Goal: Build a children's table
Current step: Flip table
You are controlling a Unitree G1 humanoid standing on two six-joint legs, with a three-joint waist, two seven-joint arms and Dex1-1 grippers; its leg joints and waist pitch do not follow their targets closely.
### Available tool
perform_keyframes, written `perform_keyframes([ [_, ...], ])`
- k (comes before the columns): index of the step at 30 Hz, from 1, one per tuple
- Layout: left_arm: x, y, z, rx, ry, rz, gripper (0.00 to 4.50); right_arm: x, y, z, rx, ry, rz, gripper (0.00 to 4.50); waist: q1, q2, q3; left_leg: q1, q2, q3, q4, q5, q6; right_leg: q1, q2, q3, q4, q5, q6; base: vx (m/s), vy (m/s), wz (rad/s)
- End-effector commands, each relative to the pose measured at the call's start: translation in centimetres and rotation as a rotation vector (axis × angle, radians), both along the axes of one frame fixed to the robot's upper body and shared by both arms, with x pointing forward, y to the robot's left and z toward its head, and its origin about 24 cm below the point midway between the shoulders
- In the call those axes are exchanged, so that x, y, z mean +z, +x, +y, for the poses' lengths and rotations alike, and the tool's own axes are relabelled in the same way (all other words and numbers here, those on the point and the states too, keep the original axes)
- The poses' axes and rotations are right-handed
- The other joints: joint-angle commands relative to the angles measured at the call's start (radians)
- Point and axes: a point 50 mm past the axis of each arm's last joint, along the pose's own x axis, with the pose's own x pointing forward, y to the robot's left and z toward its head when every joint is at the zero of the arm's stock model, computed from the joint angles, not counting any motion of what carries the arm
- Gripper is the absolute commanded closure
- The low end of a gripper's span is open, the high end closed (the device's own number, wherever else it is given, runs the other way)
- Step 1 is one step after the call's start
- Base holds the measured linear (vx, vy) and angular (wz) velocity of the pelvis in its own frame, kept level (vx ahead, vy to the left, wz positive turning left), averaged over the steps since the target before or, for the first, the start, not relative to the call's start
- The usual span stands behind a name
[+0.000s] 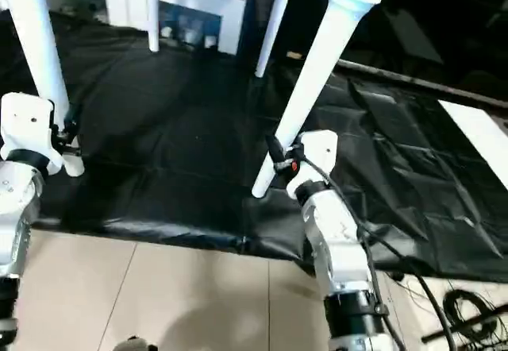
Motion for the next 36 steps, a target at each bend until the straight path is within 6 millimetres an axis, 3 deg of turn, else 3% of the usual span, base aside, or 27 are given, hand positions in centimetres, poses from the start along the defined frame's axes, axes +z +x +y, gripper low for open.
perform_keyframes([
  [1, -2.9, 0.0, -1.7, -0.109, 0.018, 0.151, 2.15, 0.0, 0.5, 0.3, 0.036, -0.081, -0.016, 2.23, -0.020, 0.044, -0.050, 0.052, 0.078, -0.072, -0.106, -0.639, -0.170, -0.015, -0.109, 0.065, -0.101, -0.478, -0.076, 0.000, 0.000, 0.00],
  [6, -2.2, -0.5, 0.3, -0.056, 0.025, 0.090, 1.77, -0.2, 0.8, 0.0, 0.000, -0.027, 0.004, 1.87, -0.026, 0.048, -0.049, 0.051, 0.076, -0.071, -0.101, -0.626, -0.153, -0.018, -0.117, 0.069, -0.108, -0.508, -0.082, 0.000, 0.000, 0.00],
  [7, -2.1, -0.6, 0.5, -0.050, 0.020, 0.084, 1.71, -0.2, 0.8, 0.0, -0.001, -0.024, 0.006, 1.79, -0.027, 0.047, -0.051, 0.046, 0.077, -0.073, -0.103, -0.615, -0.149, -0.014, -0.118, 0.069, -0.106, -0.502, -0.083, 0.000, 0.000, 0.00],
  [9, -2.1, -1.0, 1.1, -0.042, -0.007, 0.065, 1.41, -0.5, 0.3, -0.1, 0.002, -0.012, 0.015, 1.65, -0.026, 0.054, -0.050, 0.047, 0.078, -0.073, -0.107, -0.616, -0.152, -0.016, -0.113, 0.068, -0.101, -0.471, -0.088, 0.000, 0.000, 0.00],
  [11, -2.2, -1.8, 1.8, -0.034, -0.081, 0.024, 1.35, -1.1, -0.3, -0.3, 0.004, 0.002, 0.027, 1.45, -0.026, 0.053, -0.052, 0.048, 0.078, -0.071, -0.108, -0.614, -0.151, -0.016, -0.112, 0.070, -0.099, -0.437, -0.099, 0.000, 0.000, 0.00],
  [14, -2.8, -3.0, 2.4, -0.025, -0.174, -0.027, 1.26, -2.1, -1.1, -0.9, -0.024, 0.019, 0.051, 1.35, -0.024, 0.054, -0.054, 0.040, 0.079, -0.067, -0.109, -0.581, -0.139, -0.009, -0.114, 0.073, -0.095, -0.378, -0.117, 0.000, 0.000, 0.00],
  [15, -3.5, -4.1, 2.8, -0.006, -0.254, -0.057, 0.96, -2.4, -1.7, -1.2, -0.036, 0.037, 0.043, 1.15, -0.020, 0.061, -0.055, 0.038, 0.079, -0.064, -0.109, -0.559, -0.133, -0.009, -0.115, 0.077, -0.094, -0.353, -0.125, 0.000, 0.000, 0.00],
  [16, -4.1, -4.7, 2.9, -0.003, -0.287, -0.054, 0.95, -2.5, -2.0, -1.4, -0.039, 0.047, 0.037, 1.15, -0.018, 0.058, -0.054, 0.034, 0.081, -0.063, -0.110, -0.543, -0.126, -0.005, -0.116, 0.077, -0.095, -0.344, -0.128, 0.000, 0.000, 0.00],
  [18, -5.2, -5.7, 2.7, -0.004, -0.335, -0.042, 0.90, -2.9, -2.7, -1.8, -0.038, 0.036, 0.034, 1.15, -0.014, 0.056, -0.054, 0.039, 0.079, -0.057, -0.106, -0.524, -0.113, -0.008, -0.113, 0.080, -0.096, -0.334, -0.129, 0.000, 0.000, 0.00],
  [19, -6.2, -6.8, 2.1, -0.016, -0.381, -0.026, 0.79, -3.3, -3.4, -2.2, -0.040, 0.019, 0.027, 1.15, -0.011, 0.067, -0.052, 0.038, 0.080, -0.057, -0.109, -0.516, -0.110, -0.006, -0.111, 0.080, -0.097, -0.324, -0.130, 0.000, 0.000, 0.00],
  [21, -6.8, -7.6, 1.6, -0.027, -0.412, -0.016, 0.64, -3.5, -4.0, -2.5, -0.040, 0.008, 0.022, 1.15, -0.006, 0.059, -0.053, 0.039, 0.082, -0.052, -0.109, -0.491, -0.101, -0.004, -0.107, 0.081, -0.095, -0.295, -0.130, 0.000, 0.000, 0.00],
  [23, -7.0, -8.8, -0.7, -0.086, -0.415, 0.017, 0.64, -3.5, -5.4, -3.1, -0.047, 0.032, 0.058, 1.15, 0.004, 0.055, -0.052, 0.031, 0.088, -0.051, -0.111, -0.454, -0.086, 0.008, -0.111, 0.084, -0.092, -0.257, -0.133, 0.026, -0.012, 0.01],
  [24, -7.1, -9.0, -1.4, -0.096, -0.414, 0.035, 0.64, -3.4, -5.7, -3.3, -0.054, 0.032, 0.073, 1.15, 0.008, 0.053, -0.050, 0.035, 0.088, -0.048, -0.112, -0.448, -0.076, 0.004, -0.105, 0.083, -0.091, -0.257, -0.128, 0.052, -0.025, 0.02],
  [25, -7.1, -9.1, -1.8, -0.098, -0.415, 0.047, 0.64, -3.3, -5.9, -3.3, -0.059, 0.029, 0.081, 1.15, 0.010, 0.054, -0.049, 0.043, 0.085, -0.045, -0.111, -0.462, -0.074, -0.001, -0.101, 0.083, -0.094, -0.279, -0.126, 0.000, 0.000, 0.00],
  [27, -7.2, -9.1, -2.2, -0.099, -0.402, 0.066, 0.64, -3.2, -6.1, -3.3, -0.052, 0.036, 0.093, 1.15, 0.010, 0.052, -0.045, 0.039, 0.082, -0.048, -0.111, -0.465, -0.073, 0.001, -0.103, 0.082, -0.101, -0.340, -0.106, 0.000, 0.000, 0.00],
  [31, -6.7, -9.0, -3.1, -0.118, -0.353, 0.049, 0.64, -2.5, -6.6, -3.2, -0.060, 0.030, 0.079, 1.15, 0.003, 0.052, -0.036, 0.039, 0.078, -0.056, -0.111, -0.494, -0.086, 0.000, -0.108, 0.077, -0.121, -0.511, -0.042, 0.000, 0.000, 0.00],
  [32, -6.4, -9.0, -3.2, -0.119, -0.324, 0.023, 0.64, -2.4, -6.6, -3.2, -0.053, 0.018, 0.072, 1.15, -0.001, 0.050, -0.038, 0.035, 0.077, -0.063, -0.110, -0.500, -0.090, 0.005, -0.111, 0.074, -0.127, -0.567, -0.017, 0.000, 0.000, 0.00],
  [36, -5.7, -9.2, -3.4, -0.121, -0.245, -0.012, 0.64, -2.6, -7.1, -2.8, -0.003, 0.041, 0.112, 1.15, -0.006, 0.053, -0.040, 0.035, 0.079, -0.068, -0.113, -0.511, -0.093, 0.005, -0.108, 0.070, -0.127, -0.554, -0.014, 0.000, 0.000, 0.00],
])
